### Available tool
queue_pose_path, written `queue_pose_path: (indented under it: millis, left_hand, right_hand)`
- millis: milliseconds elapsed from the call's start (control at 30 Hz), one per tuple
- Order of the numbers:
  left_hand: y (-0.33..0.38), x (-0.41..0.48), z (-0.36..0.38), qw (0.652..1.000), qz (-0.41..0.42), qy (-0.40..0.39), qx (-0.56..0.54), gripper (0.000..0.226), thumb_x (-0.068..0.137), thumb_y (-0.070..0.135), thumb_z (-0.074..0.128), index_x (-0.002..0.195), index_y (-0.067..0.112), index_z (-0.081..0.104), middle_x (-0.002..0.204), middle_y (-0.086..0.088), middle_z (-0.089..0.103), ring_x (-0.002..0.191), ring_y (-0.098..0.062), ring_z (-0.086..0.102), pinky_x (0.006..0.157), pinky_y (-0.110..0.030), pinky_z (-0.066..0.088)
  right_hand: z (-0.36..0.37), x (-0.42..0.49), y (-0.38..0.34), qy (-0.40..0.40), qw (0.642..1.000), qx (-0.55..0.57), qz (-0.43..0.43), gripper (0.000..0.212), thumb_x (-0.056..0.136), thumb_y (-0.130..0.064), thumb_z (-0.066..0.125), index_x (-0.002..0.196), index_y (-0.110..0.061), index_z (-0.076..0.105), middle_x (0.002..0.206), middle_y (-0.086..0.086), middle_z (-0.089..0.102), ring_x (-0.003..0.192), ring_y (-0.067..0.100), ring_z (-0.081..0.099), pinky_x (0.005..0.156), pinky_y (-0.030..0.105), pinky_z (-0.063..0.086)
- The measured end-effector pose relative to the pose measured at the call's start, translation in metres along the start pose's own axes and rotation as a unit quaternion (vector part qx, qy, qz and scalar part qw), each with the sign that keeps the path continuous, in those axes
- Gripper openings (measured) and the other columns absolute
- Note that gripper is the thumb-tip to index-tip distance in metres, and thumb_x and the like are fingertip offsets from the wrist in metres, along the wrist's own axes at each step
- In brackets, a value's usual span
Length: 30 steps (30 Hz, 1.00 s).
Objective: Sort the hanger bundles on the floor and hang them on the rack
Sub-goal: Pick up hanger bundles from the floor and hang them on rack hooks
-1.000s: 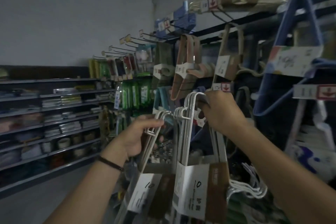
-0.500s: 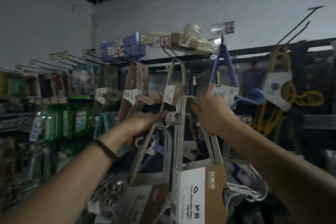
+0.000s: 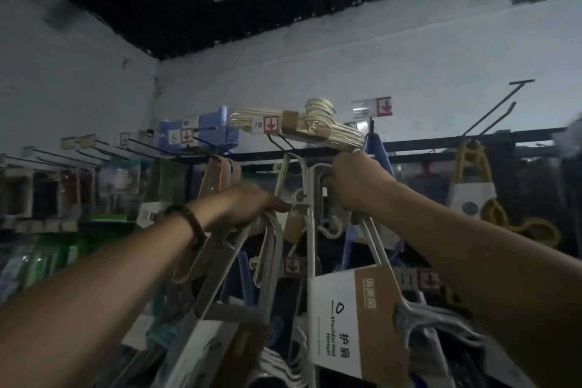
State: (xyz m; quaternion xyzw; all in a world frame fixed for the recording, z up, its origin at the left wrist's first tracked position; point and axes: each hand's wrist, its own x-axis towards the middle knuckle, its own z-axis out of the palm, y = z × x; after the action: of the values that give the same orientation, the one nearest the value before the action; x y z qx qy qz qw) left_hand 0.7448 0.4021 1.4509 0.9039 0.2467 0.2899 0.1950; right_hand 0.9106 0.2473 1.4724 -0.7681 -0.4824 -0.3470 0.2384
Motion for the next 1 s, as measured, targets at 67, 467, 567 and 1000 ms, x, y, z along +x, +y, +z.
queue_pose_path:
  millis: [67,467,567,1000]
  left_hand:
    - [0.0,0.011,-0.015,1.0,-0.003,0.014,0.011,0.031,0.092,0.053,0.066,0.107,0.029,0.078,0.113,0.004,0.075,0.109,-0.019,0.069,0.105,-0.046,0.052]
    - [-0.015,0.078,-0.083,0.982,0.0,0.089,0.168,0.055,0.098,0.031,0.059,0.15,0.05,0.051,0.151,0.013,0.052,0.13,-0.014,0.054,0.111,-0.035,0.045]
    - [-0.023,0.093,-0.092,0.981,0.015,0.079,0.175,0.056,0.103,0.02,0.054,0.151,0.05,0.05,0.153,0.009,0.051,0.122,-0.022,0.062,0.093,-0.03,0.052]
    - [-0.062,0.132,-0.131,0.977,0.12,0.126,0.124,0.07,0.095,0.026,0.056,0.151,0.063,0.037,0.114,-0.019,0.071,0.066,-0.021,0.06,0.058,-0.033,0.05]
  right_hand:
    - [0.005,0.017,0.0,-0.001,1.0,-0.002,-0.017,0.014,0.102,-0.02,0.057,0.09,-0.013,0.061,0.084,0.006,0.059,0.08,0.025,0.057,0.071,0.036,0.049]
    - [0.053,0.113,-0.031,-0.002,0.997,-0.001,-0.075,0.016,0.098,-0.014,0.064,0.112,-0.007,0.067,0.098,0.008,0.059,0.08,0.024,0.055,0.07,0.035,0.049]
    - [0.058,0.133,-0.044,-0.007,0.997,-0.03,-0.074,0.014,0.096,-0.014,0.065,0.108,-0.007,0.067,0.094,0.009,0.058,0.08,0.026,0.057,0.068,0.035,0.049]
    - [0.073,0.179,-0.075,0.102,0.983,-0.14,-0.068,0.026,0.105,-0.018,0.053,0.121,-0.001,0.066,0.112,0.015,0.066,0.101,0.033,0.068,0.077,0.038,0.057]
